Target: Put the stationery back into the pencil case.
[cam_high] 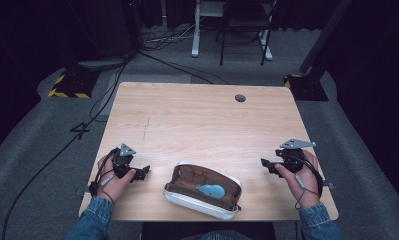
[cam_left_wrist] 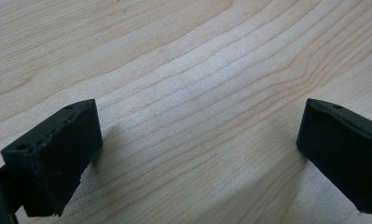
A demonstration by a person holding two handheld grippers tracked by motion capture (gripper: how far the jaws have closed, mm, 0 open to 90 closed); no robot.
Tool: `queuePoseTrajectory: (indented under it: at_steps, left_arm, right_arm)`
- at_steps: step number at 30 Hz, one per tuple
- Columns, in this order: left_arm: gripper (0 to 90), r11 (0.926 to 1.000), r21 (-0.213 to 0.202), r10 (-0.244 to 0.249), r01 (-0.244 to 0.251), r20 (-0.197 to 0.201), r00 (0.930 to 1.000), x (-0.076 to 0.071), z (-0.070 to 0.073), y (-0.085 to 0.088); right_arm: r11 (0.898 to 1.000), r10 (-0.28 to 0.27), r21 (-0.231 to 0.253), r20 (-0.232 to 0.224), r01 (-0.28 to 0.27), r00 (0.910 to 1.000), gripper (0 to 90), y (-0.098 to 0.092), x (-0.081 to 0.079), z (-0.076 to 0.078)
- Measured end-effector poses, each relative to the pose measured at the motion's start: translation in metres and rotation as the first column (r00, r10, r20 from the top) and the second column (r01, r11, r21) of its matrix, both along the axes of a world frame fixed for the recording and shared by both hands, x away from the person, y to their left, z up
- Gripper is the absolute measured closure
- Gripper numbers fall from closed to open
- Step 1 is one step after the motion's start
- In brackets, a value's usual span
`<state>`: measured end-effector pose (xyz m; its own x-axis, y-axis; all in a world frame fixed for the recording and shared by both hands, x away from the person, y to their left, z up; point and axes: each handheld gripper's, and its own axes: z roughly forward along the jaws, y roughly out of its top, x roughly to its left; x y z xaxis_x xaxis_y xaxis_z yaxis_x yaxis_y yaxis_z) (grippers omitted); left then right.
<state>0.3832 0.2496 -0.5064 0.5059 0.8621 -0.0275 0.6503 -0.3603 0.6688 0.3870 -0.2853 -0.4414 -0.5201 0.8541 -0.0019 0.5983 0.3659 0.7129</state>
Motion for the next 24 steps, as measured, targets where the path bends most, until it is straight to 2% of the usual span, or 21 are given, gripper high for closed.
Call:
queuePoseTrajectory:
  at_steps: [2,7,15,19,21,24]
  left_arm:
    - [0.2,1.0000,0.001,-0.001,0.001,0.000,1.0000,0.000,0.000,0.000]
    - [0.2,1.0000,0.000,0.000,0.000,0.000,1.0000,0.000,0.000,0.000]
    - [0.2,1.0000,0.001,-0.001,0.001,0.000,1.0000,0.000,0.000,0.000]
    - [0.2,1.0000,0.001,-0.003,0.003,0.000,1.0000,0.000,0.000,0.000]
    - [0.2,1.0000,0.001,-0.004,0.004,-0.001,1.0000,0.000,0.000,0.000]
    - [0.2,1.0000,-0.002,-0.008,0.008,0.001,1.0000,0.001,0.000,-0.001]
  right_arm:
    - [1.000,-0.028,0.001,-0.012,0.028,0.9995,29.1,-0.007,0.005,-0.011]
    - [0.999,-0.051,-0.002,-0.026,0.051,0.9984,29.3,-0.014,0.009,-0.027]
    - [0.998,-0.066,0.003,-0.008,0.067,0.9978,29.9,-0.023,0.016,-0.055]
    - [0.996,-0.080,0.031,0.018,0.079,0.9966,28.2,-0.026,0.017,-0.059]
    - [0.997,-0.076,0.023,0.043,0.075,0.9962,23.2,-0.025,0.017,-0.062]
    - [0.998,-0.069,0.017,0.044,0.068,0.9967,21.0,-0.025,0.019,-0.063]
